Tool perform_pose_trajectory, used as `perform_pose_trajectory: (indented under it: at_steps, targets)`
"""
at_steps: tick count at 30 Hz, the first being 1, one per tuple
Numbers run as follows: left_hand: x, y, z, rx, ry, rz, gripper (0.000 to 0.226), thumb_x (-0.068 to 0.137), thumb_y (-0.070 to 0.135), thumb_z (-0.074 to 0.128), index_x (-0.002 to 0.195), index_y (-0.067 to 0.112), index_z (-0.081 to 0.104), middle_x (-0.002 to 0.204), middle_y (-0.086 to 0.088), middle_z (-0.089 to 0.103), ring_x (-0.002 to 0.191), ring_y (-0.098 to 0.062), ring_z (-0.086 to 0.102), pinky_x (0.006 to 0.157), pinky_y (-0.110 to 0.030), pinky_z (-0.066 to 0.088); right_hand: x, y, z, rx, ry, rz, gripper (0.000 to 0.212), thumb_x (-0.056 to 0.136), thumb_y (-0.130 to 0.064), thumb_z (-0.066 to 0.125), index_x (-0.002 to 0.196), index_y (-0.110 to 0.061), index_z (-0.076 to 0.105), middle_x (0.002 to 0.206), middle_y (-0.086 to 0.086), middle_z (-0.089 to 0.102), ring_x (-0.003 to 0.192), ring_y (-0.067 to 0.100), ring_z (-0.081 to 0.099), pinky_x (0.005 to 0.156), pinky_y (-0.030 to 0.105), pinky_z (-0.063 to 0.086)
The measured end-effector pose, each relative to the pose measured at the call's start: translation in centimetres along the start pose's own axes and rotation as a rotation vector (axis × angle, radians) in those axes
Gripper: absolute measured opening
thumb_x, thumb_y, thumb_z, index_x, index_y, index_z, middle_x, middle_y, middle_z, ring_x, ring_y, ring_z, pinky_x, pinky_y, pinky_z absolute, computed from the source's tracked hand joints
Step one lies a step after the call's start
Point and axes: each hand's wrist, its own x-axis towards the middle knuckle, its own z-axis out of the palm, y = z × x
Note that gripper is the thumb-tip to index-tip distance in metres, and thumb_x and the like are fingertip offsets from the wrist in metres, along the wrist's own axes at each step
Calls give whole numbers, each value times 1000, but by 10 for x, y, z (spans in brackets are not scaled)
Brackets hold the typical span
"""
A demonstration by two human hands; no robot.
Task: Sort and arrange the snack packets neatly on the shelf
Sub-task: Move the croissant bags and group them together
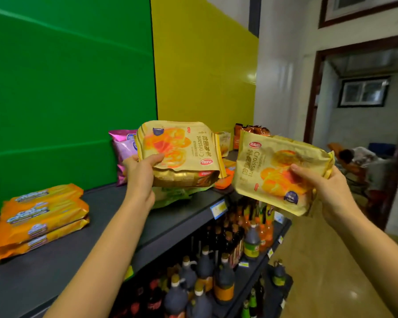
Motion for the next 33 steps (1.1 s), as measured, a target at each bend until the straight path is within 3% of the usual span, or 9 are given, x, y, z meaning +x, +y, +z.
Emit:
perform_pose_trajectory:
  at_steps: [7,10,16,18,22,24,28,31,33]
  targets:
    - [55,-40,77,-14,84,35,67,72,13,67,128,13,28,125,-14,56,108,-29,59,98,-49,46,104,42,-39,-16,36,-8,87,44,-46,83,122,-19,57,113,1,69,99,19,69,78,34,58]
    - [71,-56,103,26,124,71,58,74,13,66,119,17,29,122,-11,54,108,-27,58,97,-48,47,143,59,-56,-15,17,-12,83,45,-46,82,120,-20,58,107,-4,70,90,12,71,65,22,58]
    - [93,-92,157,92,214,138,48,81,10,62,111,19,27,101,-4,53,83,-18,59,67,-34,53,237,102,-83,4,-50,29,29,76,-15,71,102,-24,61,102,-7,66,66,-7,68,53,10,53]
    - [99,-102,177,104,249,164,45,82,7,60,110,18,26,94,0,51,77,-13,57,61,-30,50,269,116,-91,45,-120,46,36,65,-26,76,99,-27,63,106,-2,68,80,3,70,59,14,56]
    - [114,-115,209,118,345,190,48,79,11,63,110,20,27,109,-8,54,88,-21,61,76,-42,54,332,141,-103,51,-248,72,97,28,-55,85,116,-19,63,105,-2,71,88,12,71,60,19,57]
    - [120,-124,222,151,400,212,50,76,14,64,109,21,27,115,-10,53,97,-28,61,85,-48,52,358,153,-105,53,-304,79,98,30,-53,86,118,-19,61,107,-1,71,85,11,72,60,20,57]
    - [134,-137,245,193,472,255,50,77,14,65,109,20,27,114,-11,53,94,-28,59,71,-37,51,398,180,-98,125,-381,117,49,61,-25,80,105,-24,60,111,3,68,74,1,70,61,17,57]
    - [144,-144,257,237,511,284,51,77,15,65,110,21,27,116,-11,52,93,-26,59,69,-34,49,422,196,-86,81,-431,122,88,29,-54,86,109,-27,61,110,-1,70,93,12,69,79,33,58]
    - [153,-148,262,238,529,292,50,77,15,64,111,20,27,115,-11,53,85,-23,60,60,-31,49,438,207,-76,74,-456,118,102,24,-59,84,117,-24,59,112,0,69,101,17,67,89,41,54]
